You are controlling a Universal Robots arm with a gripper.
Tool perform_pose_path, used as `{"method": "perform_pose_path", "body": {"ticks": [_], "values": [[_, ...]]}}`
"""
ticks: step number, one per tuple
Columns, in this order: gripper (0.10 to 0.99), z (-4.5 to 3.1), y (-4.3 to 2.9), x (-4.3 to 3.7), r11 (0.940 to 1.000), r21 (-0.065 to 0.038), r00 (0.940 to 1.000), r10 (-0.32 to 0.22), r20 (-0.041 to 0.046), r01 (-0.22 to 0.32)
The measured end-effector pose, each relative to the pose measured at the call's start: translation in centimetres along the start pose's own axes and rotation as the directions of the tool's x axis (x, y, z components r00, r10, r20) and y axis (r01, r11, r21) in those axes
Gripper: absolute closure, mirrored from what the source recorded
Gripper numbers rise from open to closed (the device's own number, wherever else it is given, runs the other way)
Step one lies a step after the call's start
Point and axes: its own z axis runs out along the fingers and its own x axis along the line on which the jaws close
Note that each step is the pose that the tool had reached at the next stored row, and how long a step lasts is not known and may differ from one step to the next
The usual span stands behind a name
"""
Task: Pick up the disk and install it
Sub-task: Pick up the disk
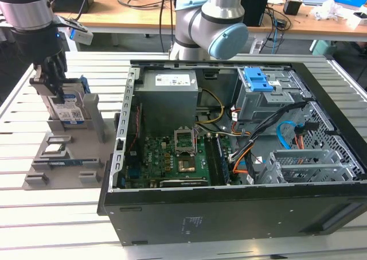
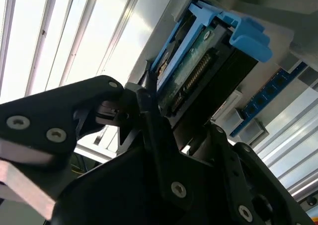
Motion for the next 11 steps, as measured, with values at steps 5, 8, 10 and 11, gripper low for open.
{"method": "perform_pose_path", "body": {"ticks": [5, 8, 10, 11], "values": [[0.725, 0.01, -0.01, 0.00, 1.0000, 0.000, 1.0000, 0.000, 0.0000, 0.000], [0.725, 0.03, -0.01, 0.00, 1.0000, 0.000, 1.0000, 0.000, 0.0001, 0.000], [0.725, 0.03, -0.02, 0.00, 1.0000, 0.000, 1.0000, 0.000, 0.0000, 0.000], [0.725, 0.03, -0.02, 0.00, 1.0000, 0.000, 1.0000, 0.000, 0.0001, 0.000]]}}
